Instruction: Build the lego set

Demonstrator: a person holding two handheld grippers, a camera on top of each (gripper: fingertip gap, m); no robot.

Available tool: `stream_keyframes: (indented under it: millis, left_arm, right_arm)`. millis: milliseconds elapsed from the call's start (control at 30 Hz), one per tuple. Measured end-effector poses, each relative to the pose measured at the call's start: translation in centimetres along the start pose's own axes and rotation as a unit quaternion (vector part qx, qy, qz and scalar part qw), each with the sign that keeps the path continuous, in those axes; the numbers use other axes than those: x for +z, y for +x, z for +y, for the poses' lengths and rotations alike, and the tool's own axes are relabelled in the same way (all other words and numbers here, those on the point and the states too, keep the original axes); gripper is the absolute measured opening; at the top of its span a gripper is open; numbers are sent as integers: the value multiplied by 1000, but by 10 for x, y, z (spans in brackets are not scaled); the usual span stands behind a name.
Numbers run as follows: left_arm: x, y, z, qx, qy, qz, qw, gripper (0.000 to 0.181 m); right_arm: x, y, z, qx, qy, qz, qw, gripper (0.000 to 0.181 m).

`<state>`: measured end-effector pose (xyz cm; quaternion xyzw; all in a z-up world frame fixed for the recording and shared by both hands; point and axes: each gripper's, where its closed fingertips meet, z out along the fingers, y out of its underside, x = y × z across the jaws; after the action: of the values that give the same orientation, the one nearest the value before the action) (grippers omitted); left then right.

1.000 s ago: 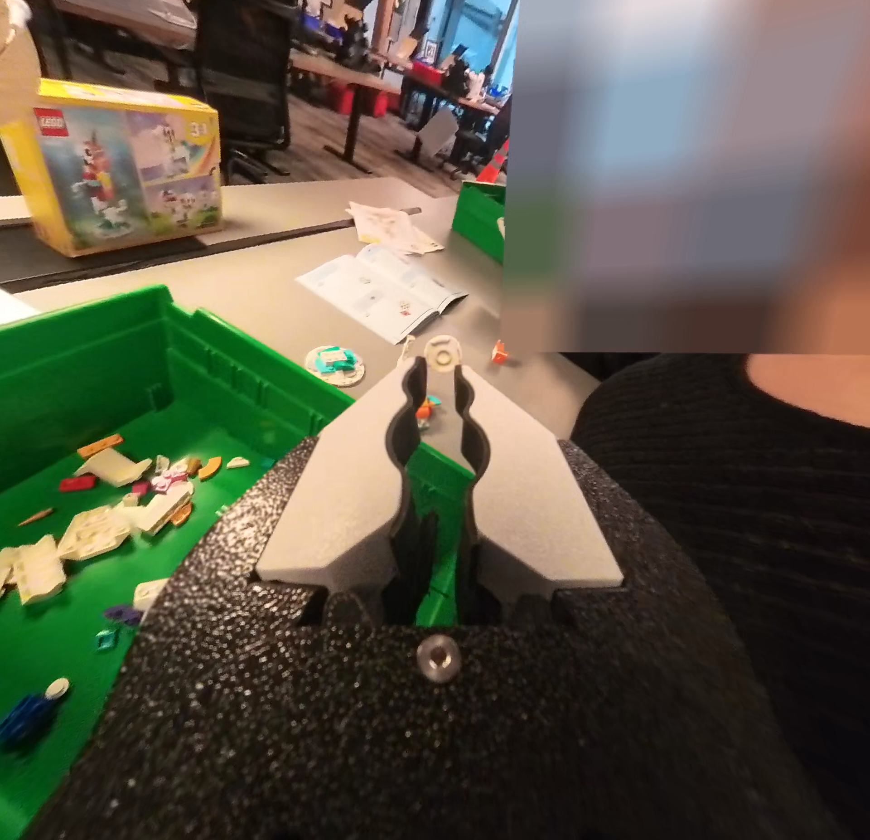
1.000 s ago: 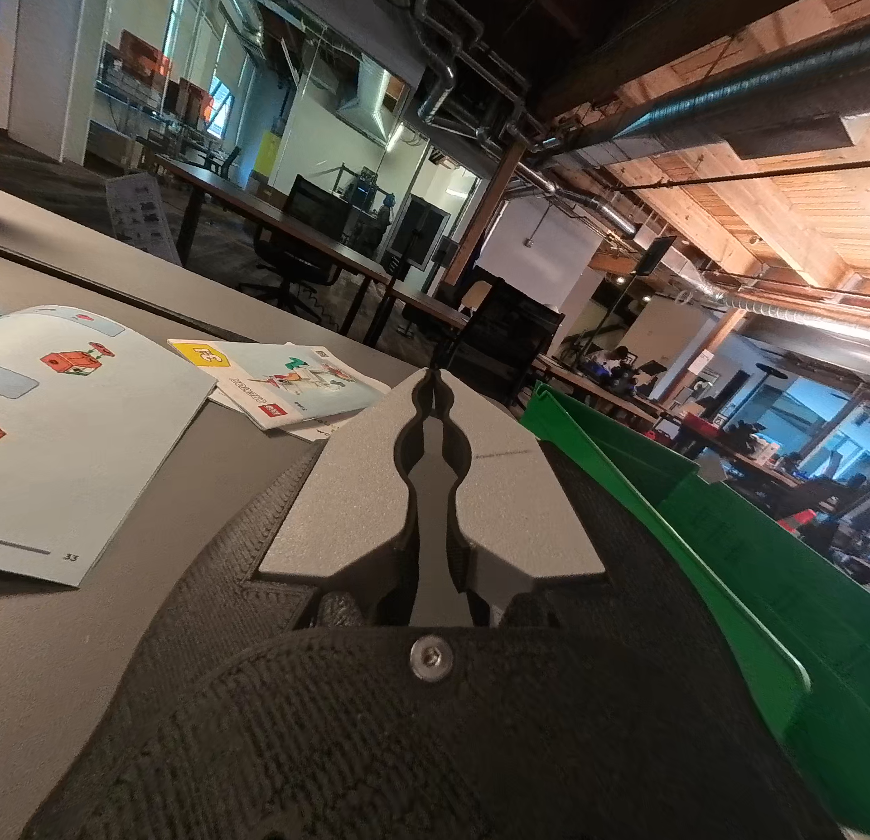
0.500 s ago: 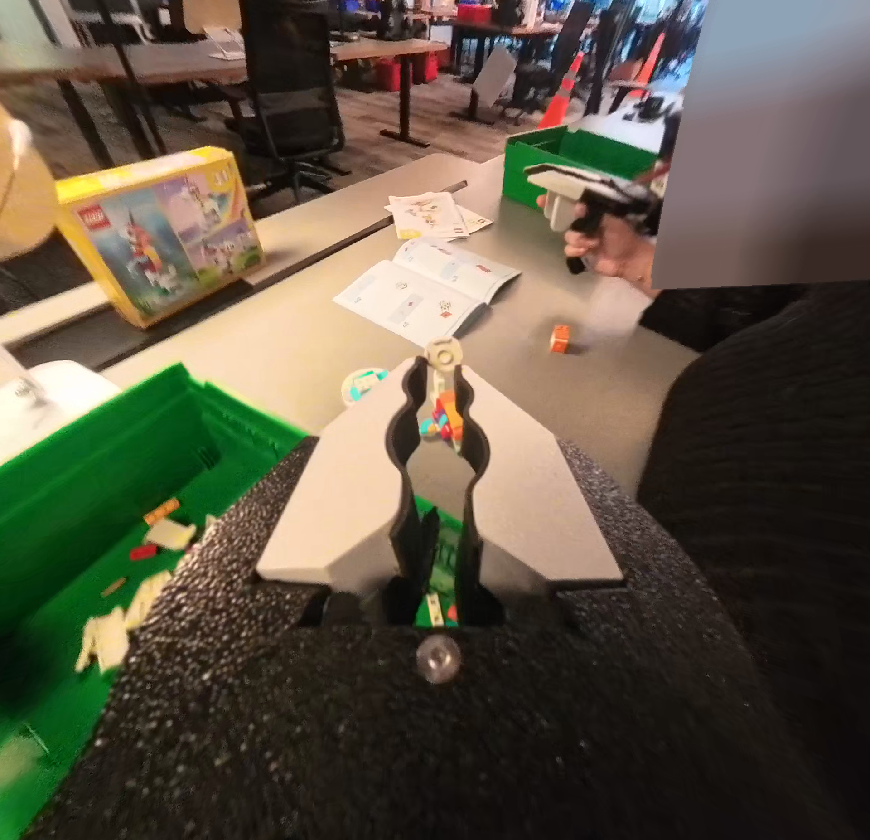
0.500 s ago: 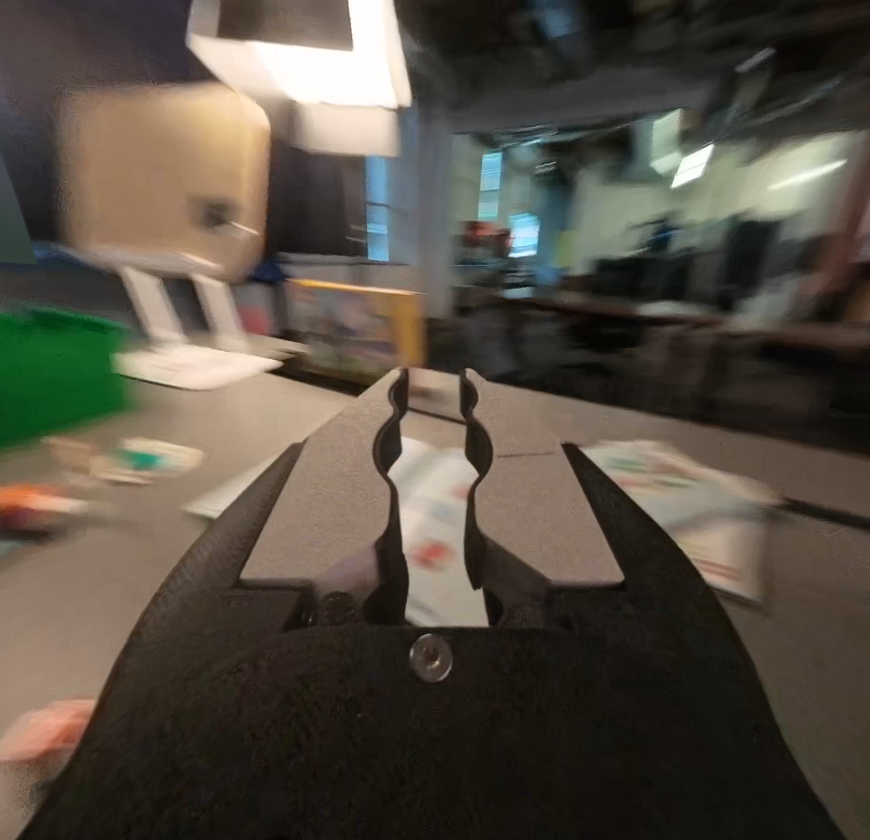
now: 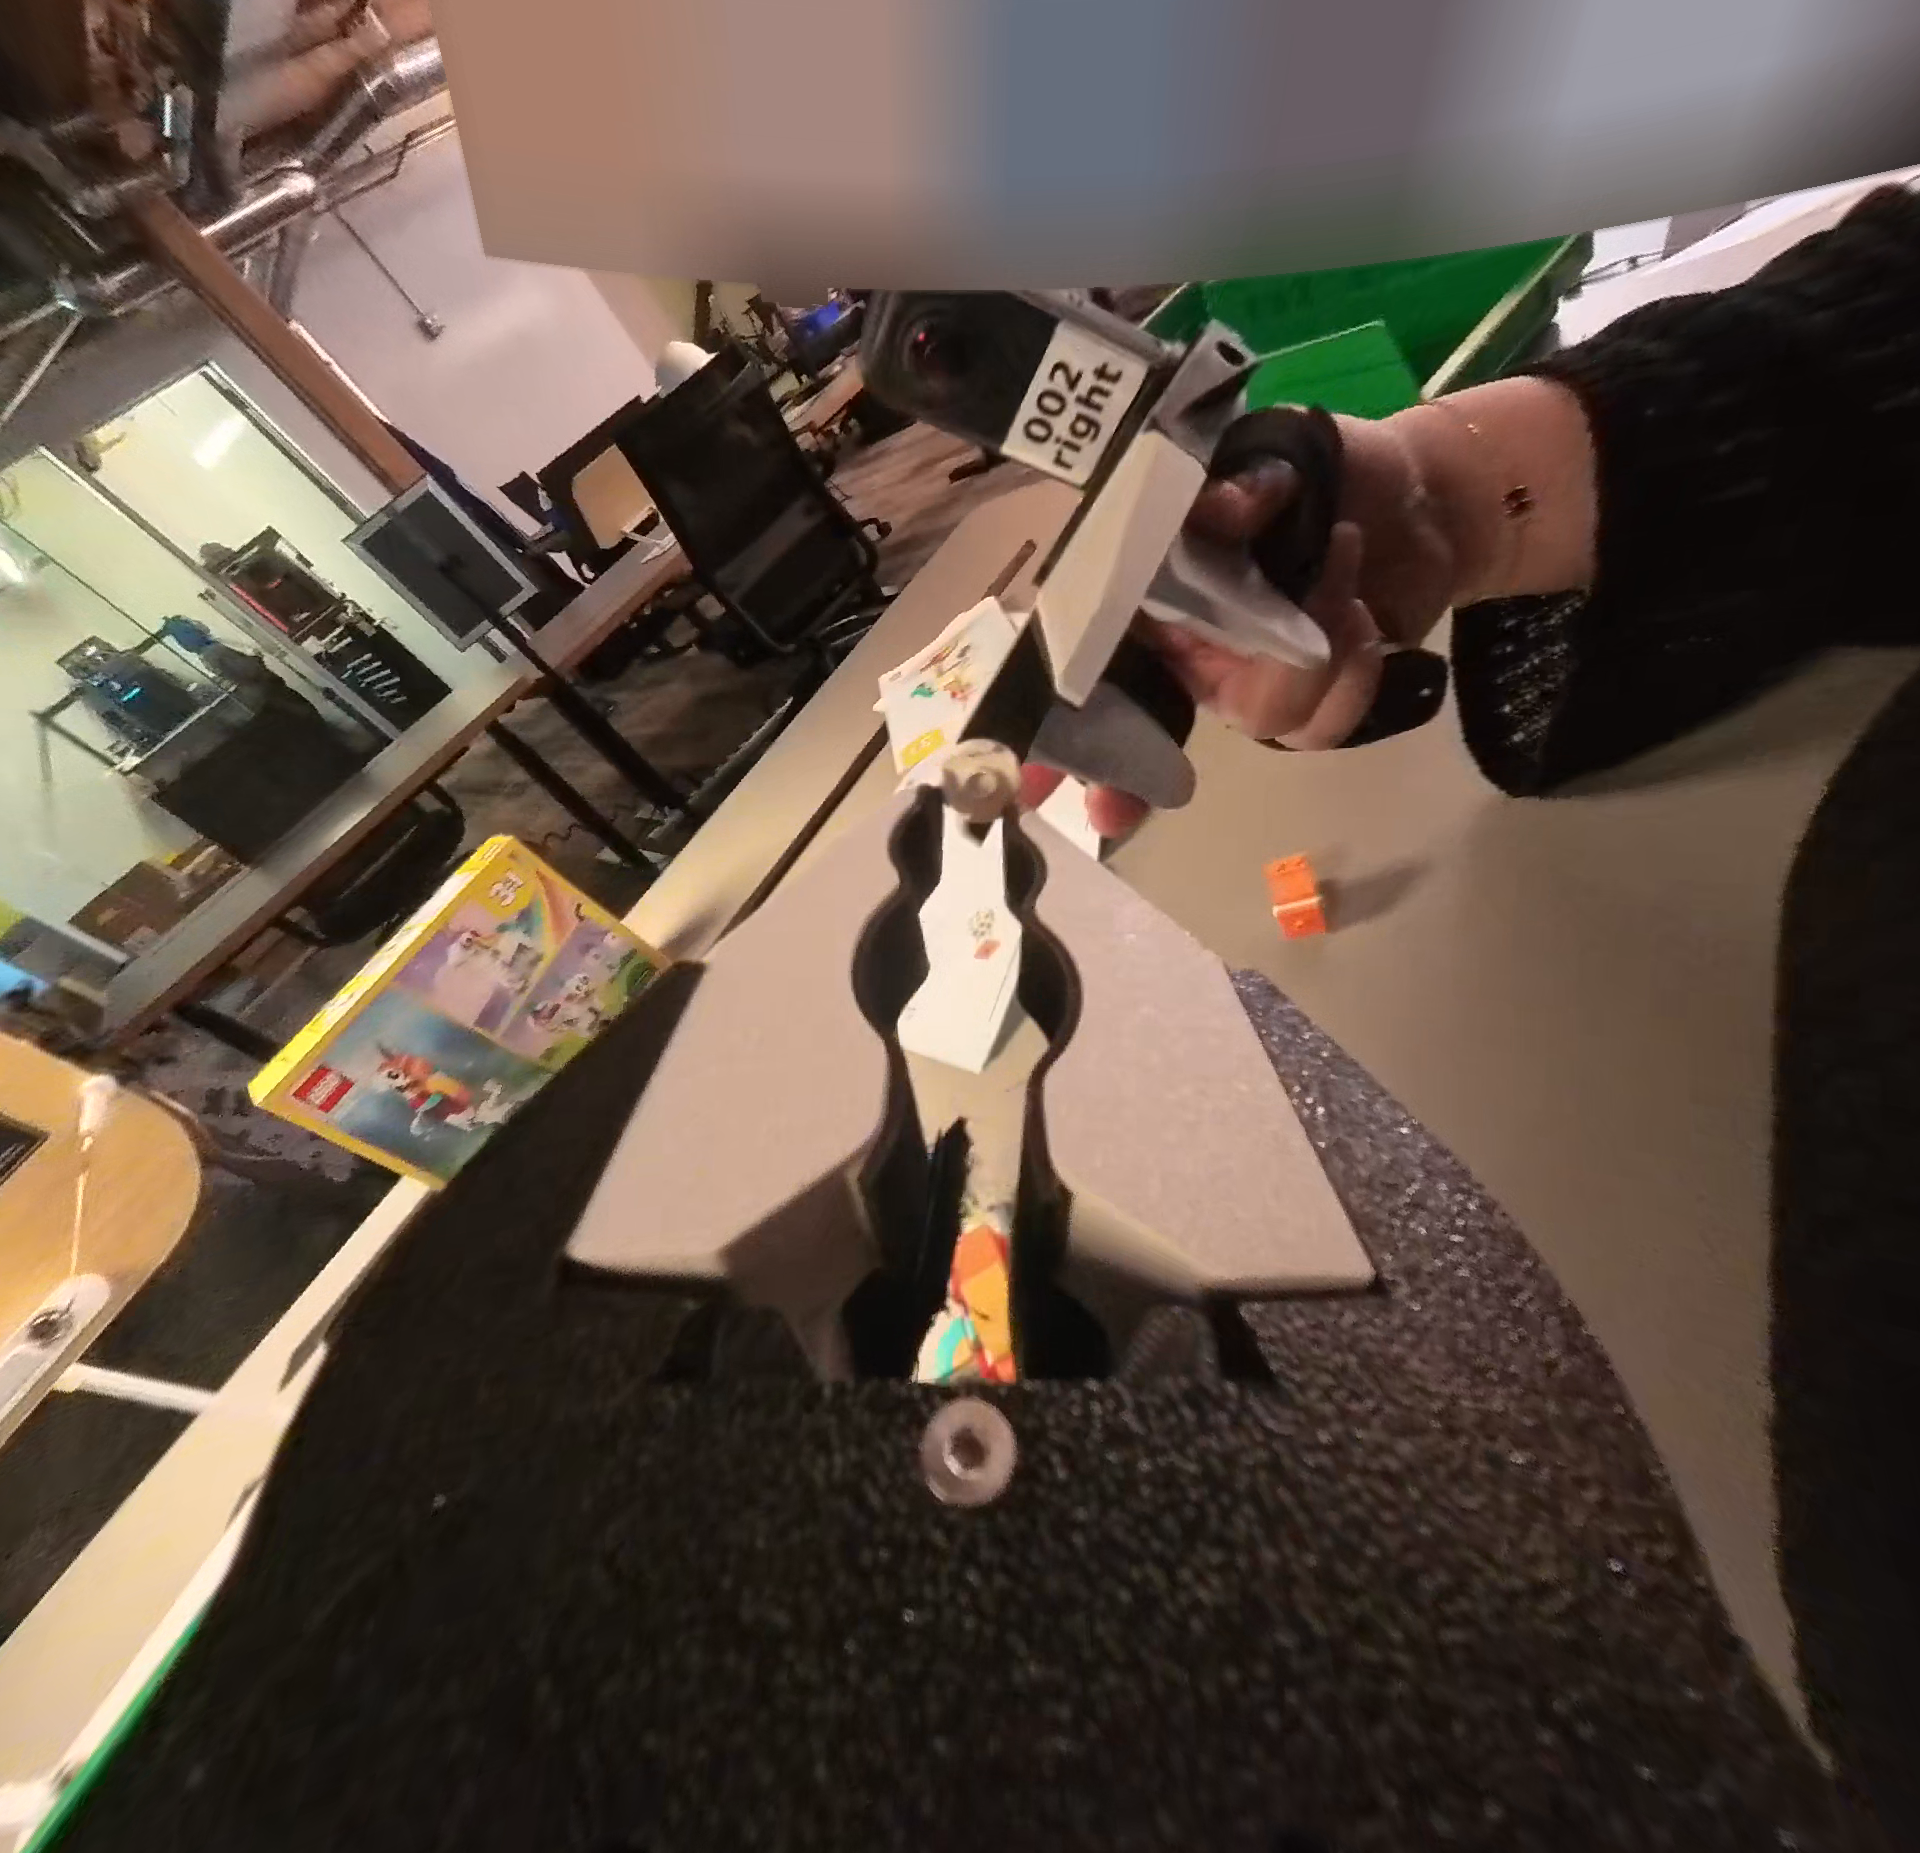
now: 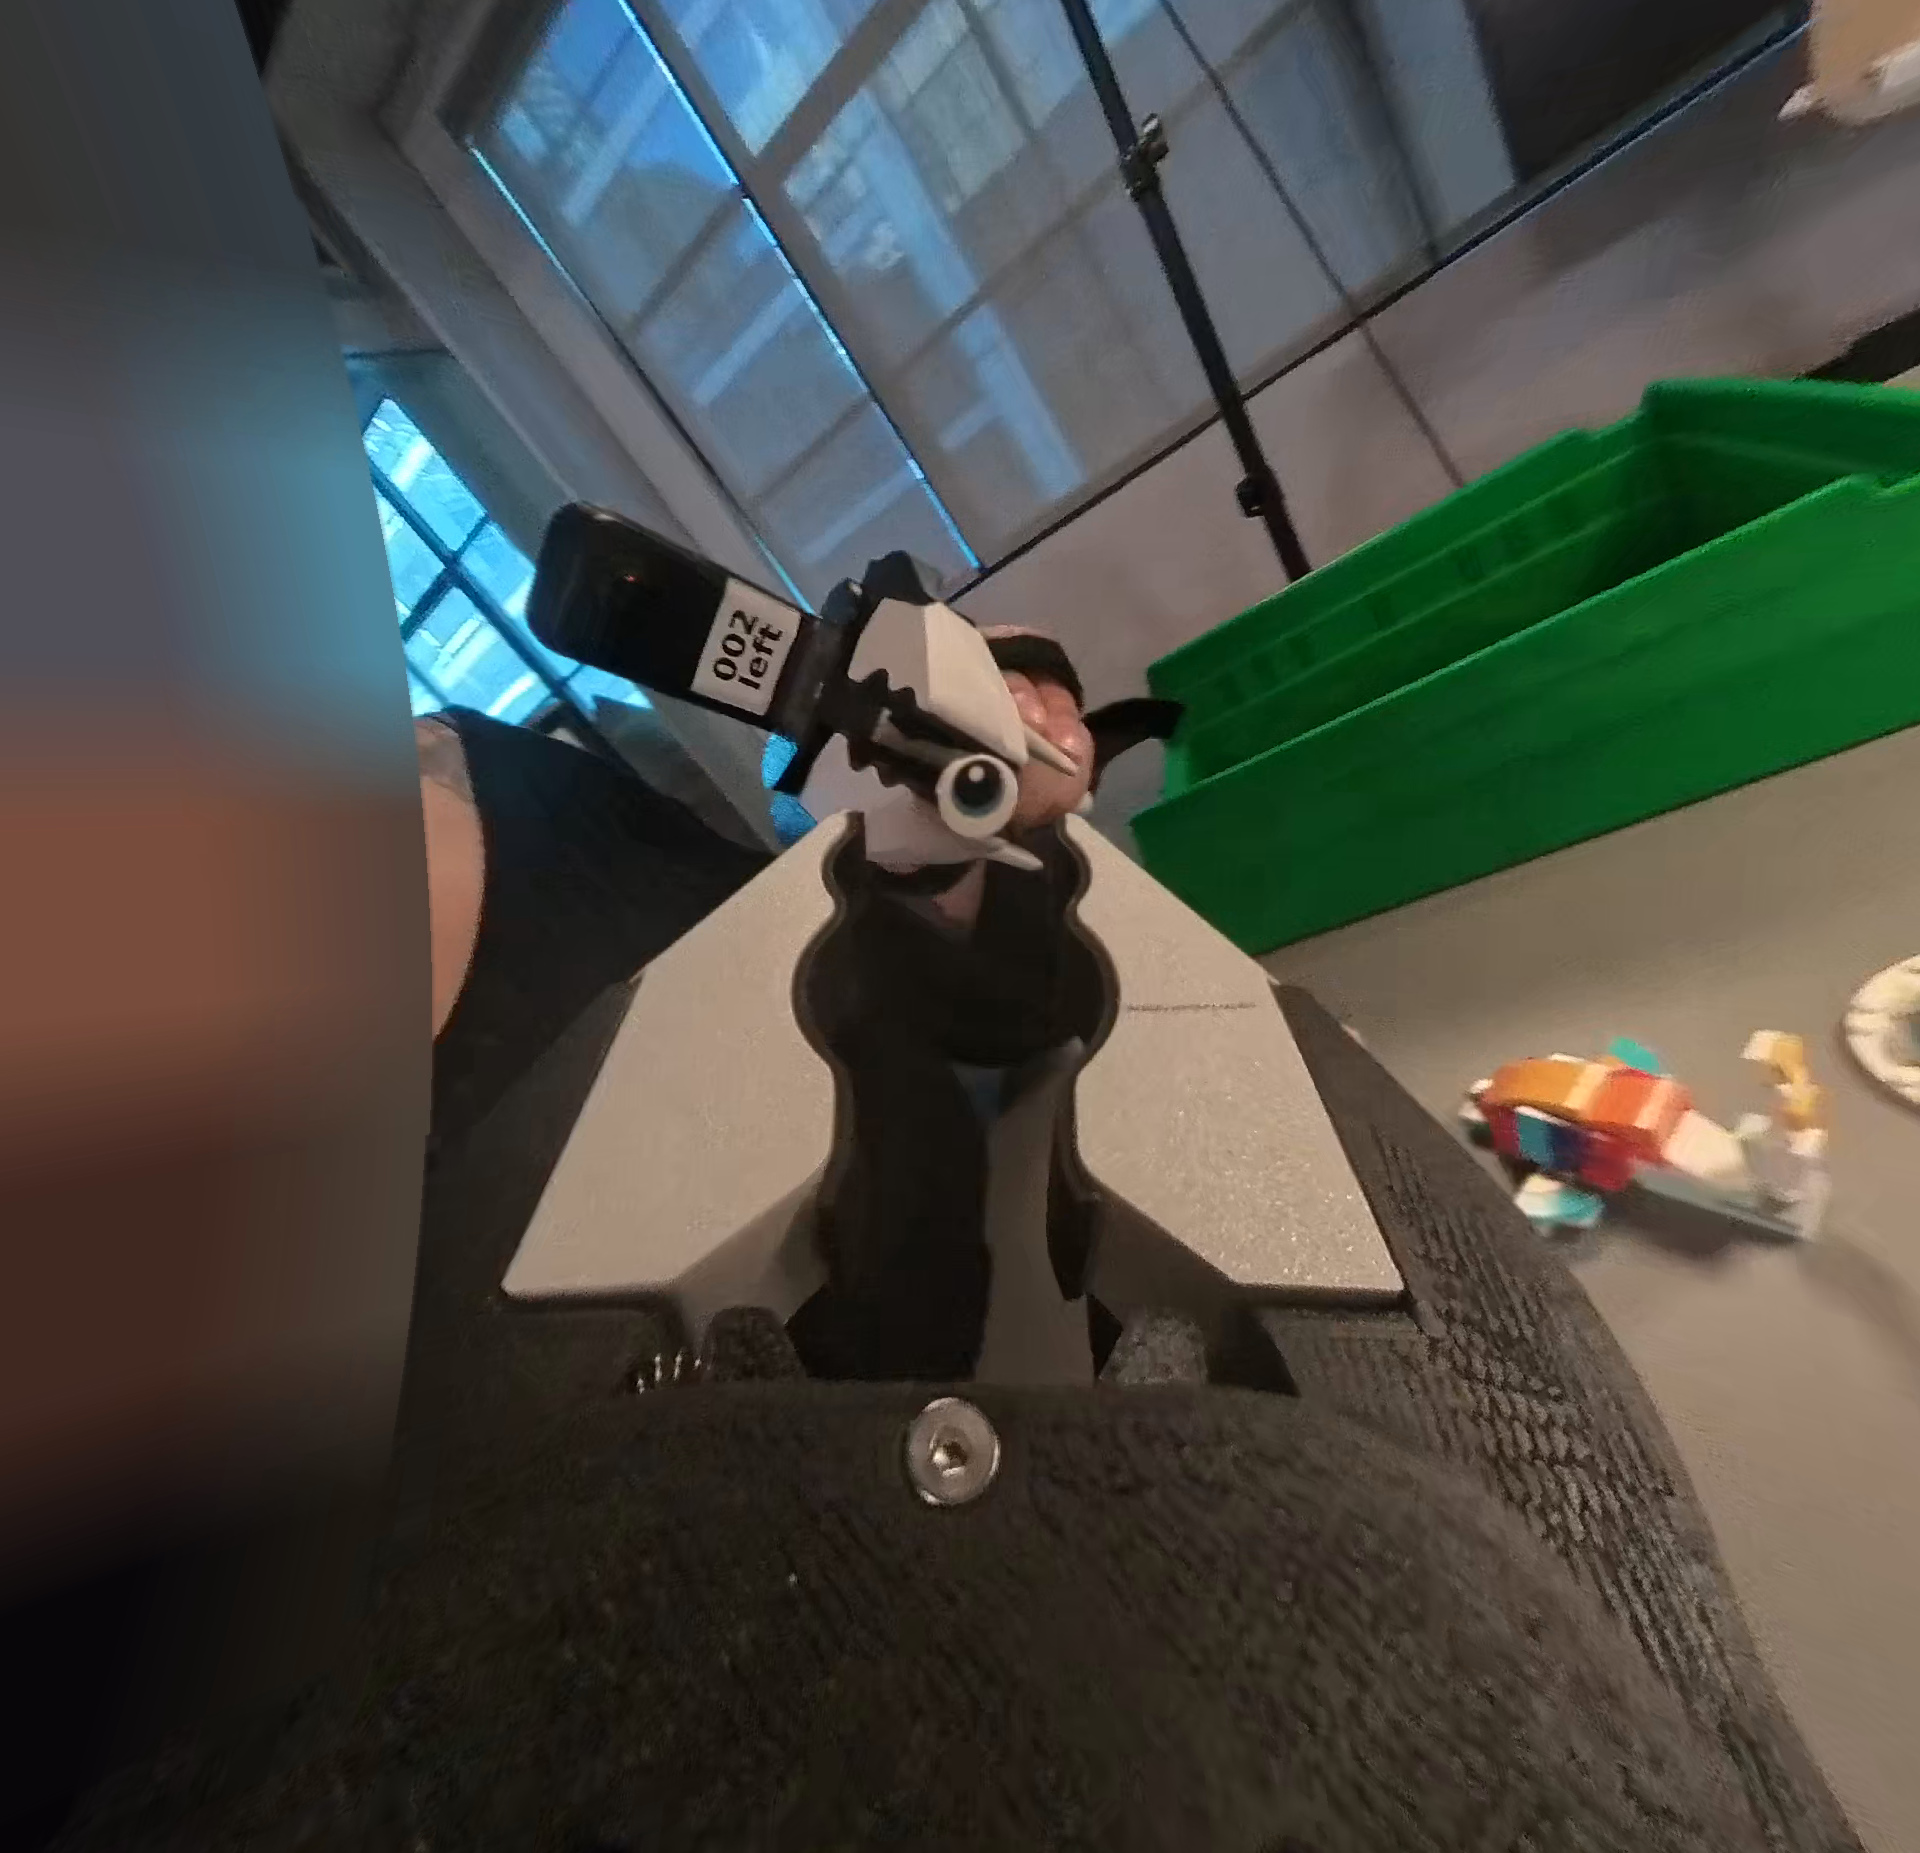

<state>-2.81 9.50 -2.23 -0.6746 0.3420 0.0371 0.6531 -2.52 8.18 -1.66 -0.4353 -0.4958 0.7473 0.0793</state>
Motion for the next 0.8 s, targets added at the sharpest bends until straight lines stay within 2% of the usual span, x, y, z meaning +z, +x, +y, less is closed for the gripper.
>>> stream_keyframes:
  millis: [133, 300, 367, 467, 533, 600, 667, 733, 800]
  left_arm:
    - [9, 15, -7, 5, 7, 17, 1000, 8]
    - [16, 32, -11, 17, 15, 46, 999, 8]
    - [21, 39, -10, 20, 16, 59, 998, 9]
    - [28, 48, -10, -4, 26, 83, 996, 8]
    - [36, 54, -7, -30, 23, 101, 994, 3]
    - [46, 61, -2, -65, 20, 119, 991, 5]
    - [58, 71, 8, -110, 18, 138, 984, 7]
    - [75, 84, 32, -158, -25, 155, 975, 14]
    - [90, 98, 60, -182, -81, 169, 965, 28]
  right_arm:
    - [-10, -9, 3, 54, 6, -31, 998, 33]
    - [-20, -11, 14, 67, 0, -22, 997, 26]
    - [-25, -11, 17, 72, 1, -17, 997, 14]
    - [-34, -12, 23, 65, 0, -4, 998, 14]
    - [-47, -6, 28, 38, -7, 37, 999, 14]
    - [-75, 15, 28, -24, -20, 136, 990, 14]
    - [-118, 42, 35, -102, -72, 257, 958, 14]
    - [-165, 68, 60, -167, -189, 364, 897, 14]
    - [-201, 83, 95, -214, -323, 409, 826, 14]
